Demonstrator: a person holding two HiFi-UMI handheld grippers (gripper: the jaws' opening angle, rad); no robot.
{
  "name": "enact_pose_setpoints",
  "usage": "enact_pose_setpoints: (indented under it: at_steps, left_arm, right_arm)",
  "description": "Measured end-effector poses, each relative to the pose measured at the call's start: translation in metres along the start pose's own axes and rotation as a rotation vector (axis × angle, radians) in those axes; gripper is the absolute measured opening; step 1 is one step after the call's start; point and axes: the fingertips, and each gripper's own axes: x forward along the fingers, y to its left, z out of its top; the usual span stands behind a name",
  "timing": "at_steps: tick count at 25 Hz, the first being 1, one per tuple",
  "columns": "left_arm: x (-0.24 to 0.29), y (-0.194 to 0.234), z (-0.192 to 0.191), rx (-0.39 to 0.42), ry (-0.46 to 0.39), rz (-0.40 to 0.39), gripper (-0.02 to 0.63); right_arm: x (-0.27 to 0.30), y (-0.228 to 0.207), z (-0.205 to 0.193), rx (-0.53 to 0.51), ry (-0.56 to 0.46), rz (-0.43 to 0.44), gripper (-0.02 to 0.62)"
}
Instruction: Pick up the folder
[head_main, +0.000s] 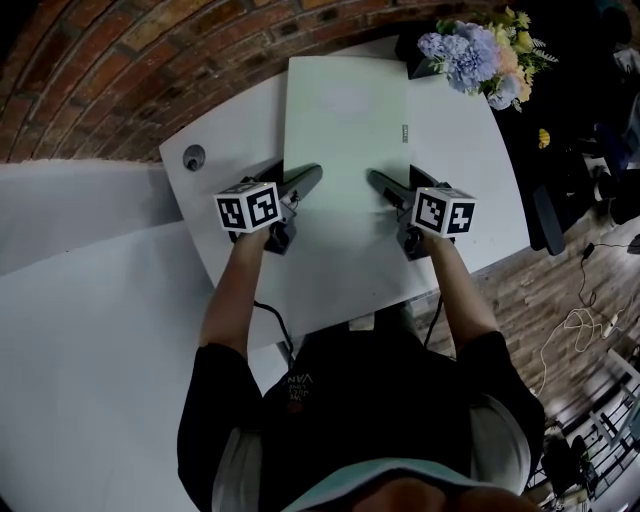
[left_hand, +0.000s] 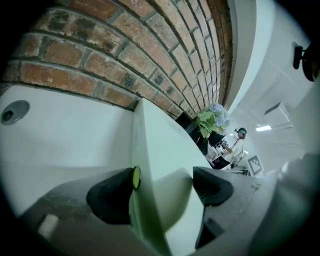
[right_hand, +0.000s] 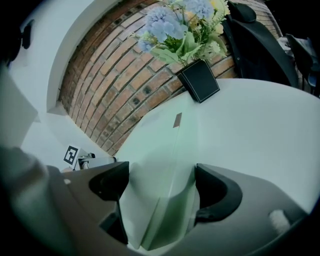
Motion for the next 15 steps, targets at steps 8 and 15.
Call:
enact_pose_setpoints:
  at_steps: [8, 15]
  left_arm:
    - [-0.011, -0.006, -0.002, 0.018, -0.030, 0.021, 0.380]
    - [-0.026, -0.020, -0.006, 0.029, -0.070, 0.028, 0.380]
  right_arm:
    - [-0.007, 0.007, -0.003, -0.008, 0.003, 0.016, 0.405]
    - [-0.023, 0.020, -0.001, -0.082, -0.009, 0.015, 0.402]
